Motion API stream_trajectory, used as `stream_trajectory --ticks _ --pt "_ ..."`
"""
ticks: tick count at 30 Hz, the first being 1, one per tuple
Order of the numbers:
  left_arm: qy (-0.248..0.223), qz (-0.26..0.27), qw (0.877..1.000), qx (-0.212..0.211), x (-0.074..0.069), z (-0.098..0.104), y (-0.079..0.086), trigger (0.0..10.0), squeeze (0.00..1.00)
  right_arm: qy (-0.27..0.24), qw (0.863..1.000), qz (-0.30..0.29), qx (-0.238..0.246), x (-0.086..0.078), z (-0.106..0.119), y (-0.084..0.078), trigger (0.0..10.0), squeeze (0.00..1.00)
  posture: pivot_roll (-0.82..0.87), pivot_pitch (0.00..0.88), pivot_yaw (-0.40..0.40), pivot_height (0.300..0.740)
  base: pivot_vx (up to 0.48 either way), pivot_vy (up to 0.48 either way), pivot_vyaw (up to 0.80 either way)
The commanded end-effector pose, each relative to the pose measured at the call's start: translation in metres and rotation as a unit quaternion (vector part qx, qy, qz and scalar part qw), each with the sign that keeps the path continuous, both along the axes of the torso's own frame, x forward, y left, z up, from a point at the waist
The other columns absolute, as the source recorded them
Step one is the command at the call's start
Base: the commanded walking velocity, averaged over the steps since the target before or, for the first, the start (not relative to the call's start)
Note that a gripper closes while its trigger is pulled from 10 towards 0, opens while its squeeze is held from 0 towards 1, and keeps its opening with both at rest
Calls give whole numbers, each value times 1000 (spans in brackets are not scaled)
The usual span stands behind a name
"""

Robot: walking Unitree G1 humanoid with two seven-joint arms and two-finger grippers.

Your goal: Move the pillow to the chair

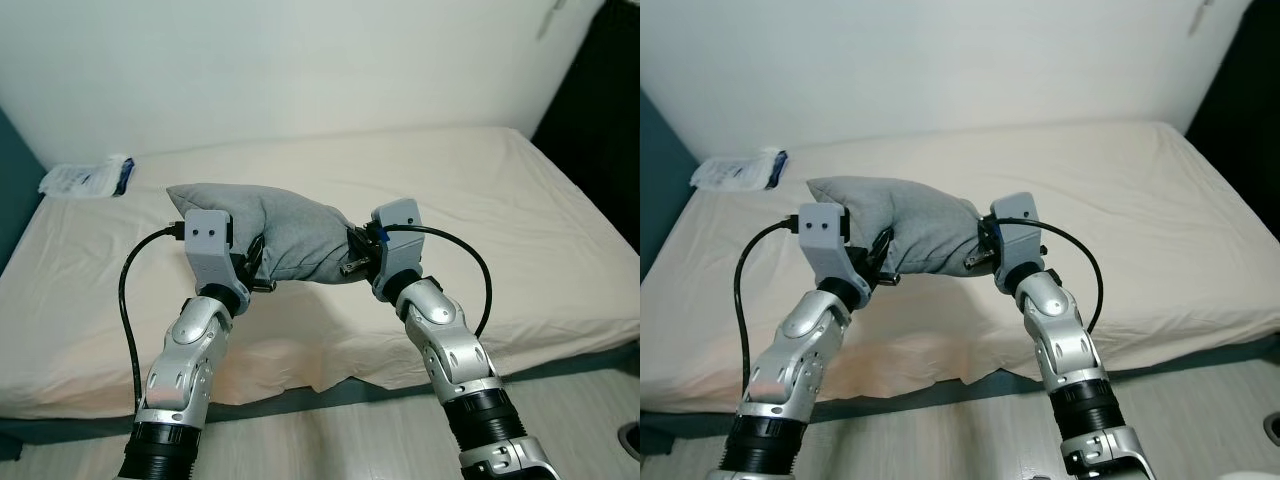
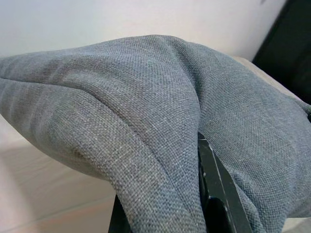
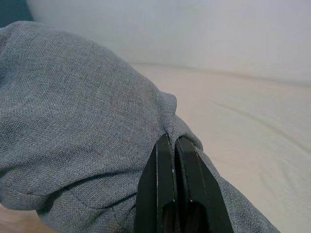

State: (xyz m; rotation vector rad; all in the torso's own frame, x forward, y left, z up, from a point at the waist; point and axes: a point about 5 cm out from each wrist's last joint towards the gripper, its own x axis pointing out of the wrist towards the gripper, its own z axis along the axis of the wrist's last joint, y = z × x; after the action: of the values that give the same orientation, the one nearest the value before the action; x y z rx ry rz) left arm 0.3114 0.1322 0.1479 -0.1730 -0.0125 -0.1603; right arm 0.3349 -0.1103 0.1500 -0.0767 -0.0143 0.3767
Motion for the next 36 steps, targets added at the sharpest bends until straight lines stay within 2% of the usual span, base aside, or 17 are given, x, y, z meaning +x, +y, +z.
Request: stream_trajectory --ticks 1,18,25,36 --pt "-39 34 999 1 0 13 14 10000 0 -13 1000 -21 5 0 3 -9 10000 0 3 90 7 740 0 0 0" --pt "-35 37 999 0 -1 13 14 10000 0 -13 1000 -23 6 1 3 -10 10000 0 3 94 7 740 0 0 0" --pt "-30 38 999 2 1 13 13 10000 0 -13 1000 -23 6 1 3 -10 10000 0 2 97 5 740 0 -480 0" --pt "-29 39 999 -8 -1 12 14 10000 0 -12 1000 -22 7 0 3 -10 10000 0 4 100 6 740 0 0 0"
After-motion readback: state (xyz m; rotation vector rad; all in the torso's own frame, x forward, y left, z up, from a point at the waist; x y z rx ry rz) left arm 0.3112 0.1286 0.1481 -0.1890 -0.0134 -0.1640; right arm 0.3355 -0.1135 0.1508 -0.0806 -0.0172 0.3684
